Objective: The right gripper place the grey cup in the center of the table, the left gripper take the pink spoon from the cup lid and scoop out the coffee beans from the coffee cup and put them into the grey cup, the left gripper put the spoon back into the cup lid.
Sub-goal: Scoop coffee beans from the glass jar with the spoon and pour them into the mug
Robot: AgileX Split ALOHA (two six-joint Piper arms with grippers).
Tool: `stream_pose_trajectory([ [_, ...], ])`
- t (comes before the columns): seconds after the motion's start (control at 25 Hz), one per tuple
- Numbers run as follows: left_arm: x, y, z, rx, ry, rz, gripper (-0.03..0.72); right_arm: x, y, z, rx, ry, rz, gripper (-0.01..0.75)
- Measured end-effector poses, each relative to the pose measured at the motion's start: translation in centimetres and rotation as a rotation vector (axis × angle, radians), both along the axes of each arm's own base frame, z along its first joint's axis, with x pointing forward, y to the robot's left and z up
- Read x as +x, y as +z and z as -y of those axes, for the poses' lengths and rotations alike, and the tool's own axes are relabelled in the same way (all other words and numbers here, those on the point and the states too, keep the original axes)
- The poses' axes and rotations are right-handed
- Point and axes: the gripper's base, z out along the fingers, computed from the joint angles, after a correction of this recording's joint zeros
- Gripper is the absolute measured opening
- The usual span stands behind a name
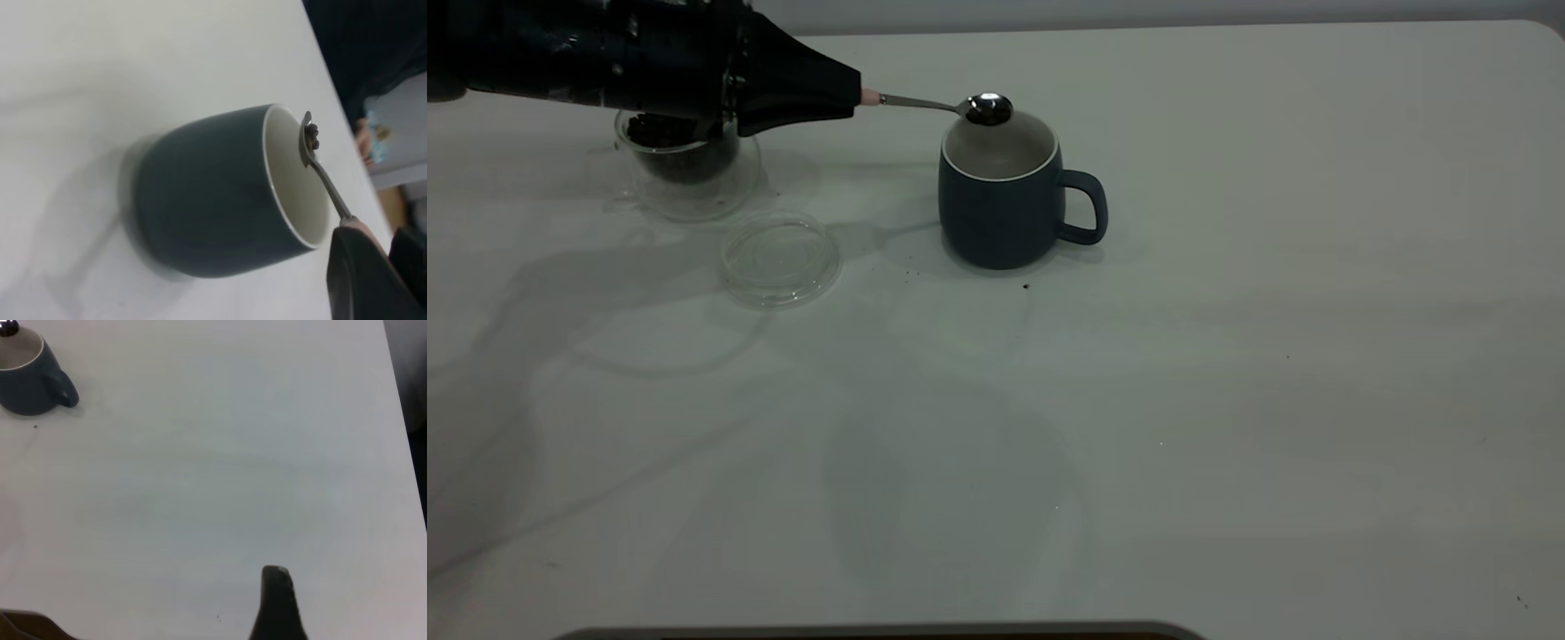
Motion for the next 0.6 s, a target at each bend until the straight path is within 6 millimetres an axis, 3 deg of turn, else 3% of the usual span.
stream_pose_trajectory([
  [0.36,-0.06,-0.16,0.65,0.133,-0.175,0.388,0.115,0.0,0.0,-0.01,0.001,0.0,0.0,0.591],
  [0.6,-0.13,0.23,0.82,0.072,-0.151,0.332,0.115,0.0,0.0,-0.01,0.001,0.0,0.0,0.591],
])
